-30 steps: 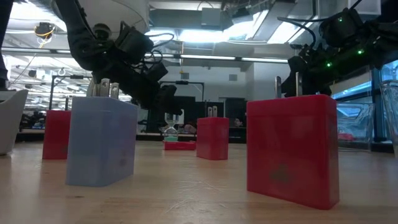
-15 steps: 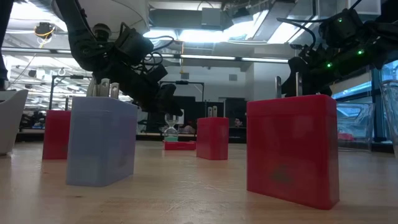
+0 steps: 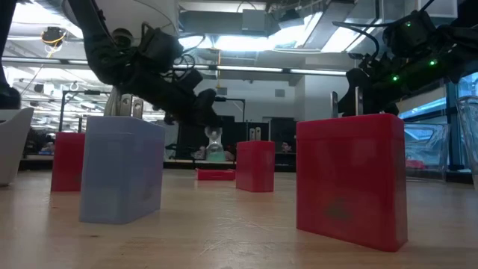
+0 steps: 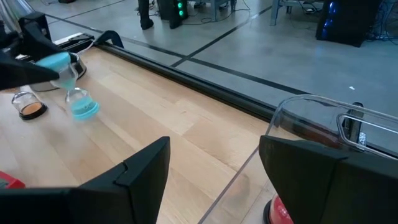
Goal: Pick & Place Office items
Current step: Move the light blue sand timer to the top center of the table
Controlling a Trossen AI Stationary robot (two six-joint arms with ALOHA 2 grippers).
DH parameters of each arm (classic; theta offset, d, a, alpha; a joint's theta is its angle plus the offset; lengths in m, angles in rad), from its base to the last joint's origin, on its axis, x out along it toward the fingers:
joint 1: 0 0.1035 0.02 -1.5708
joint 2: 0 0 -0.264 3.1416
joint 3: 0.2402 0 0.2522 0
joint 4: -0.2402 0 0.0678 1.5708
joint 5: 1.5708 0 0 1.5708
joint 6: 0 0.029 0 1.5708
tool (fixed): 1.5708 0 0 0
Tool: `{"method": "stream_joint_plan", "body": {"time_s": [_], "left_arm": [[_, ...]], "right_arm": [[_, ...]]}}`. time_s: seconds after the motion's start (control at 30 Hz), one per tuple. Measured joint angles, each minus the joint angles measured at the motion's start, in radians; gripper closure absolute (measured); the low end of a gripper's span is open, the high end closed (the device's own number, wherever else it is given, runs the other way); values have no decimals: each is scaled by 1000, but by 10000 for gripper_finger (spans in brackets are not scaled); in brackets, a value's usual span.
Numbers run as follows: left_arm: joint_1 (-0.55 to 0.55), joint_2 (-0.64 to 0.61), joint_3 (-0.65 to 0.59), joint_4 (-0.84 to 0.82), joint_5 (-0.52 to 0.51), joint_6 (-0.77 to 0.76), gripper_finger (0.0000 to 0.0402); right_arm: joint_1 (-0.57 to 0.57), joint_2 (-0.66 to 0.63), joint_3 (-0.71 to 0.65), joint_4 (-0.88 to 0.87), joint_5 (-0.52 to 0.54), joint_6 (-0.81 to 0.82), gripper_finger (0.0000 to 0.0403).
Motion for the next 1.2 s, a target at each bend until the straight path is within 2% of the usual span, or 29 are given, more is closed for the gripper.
{"method": "stream_joint_plan", "body": {"time_s": [0.2, 0.4, 0.6, 0.87, 1.2], "left_arm": [[-10, 56, 162, -59, 123, 32, 195], [-50, 230, 428, -204, 198, 104, 197], [-65, 359, 583, -227, 242, 148, 197], [-69, 437, 625, -237, 240, 150, 197], [-69, 438, 626, -267, 239, 158, 195]], "right_arm": [[0, 0, 0, 0, 0, 0, 151], [0, 0, 0, 0, 0, 21, 151], [0, 0, 0, -3, 0, 24, 151], [0, 0, 0, -9, -1, 20, 151], [0, 0, 0, -9, -1, 21, 151]]}}
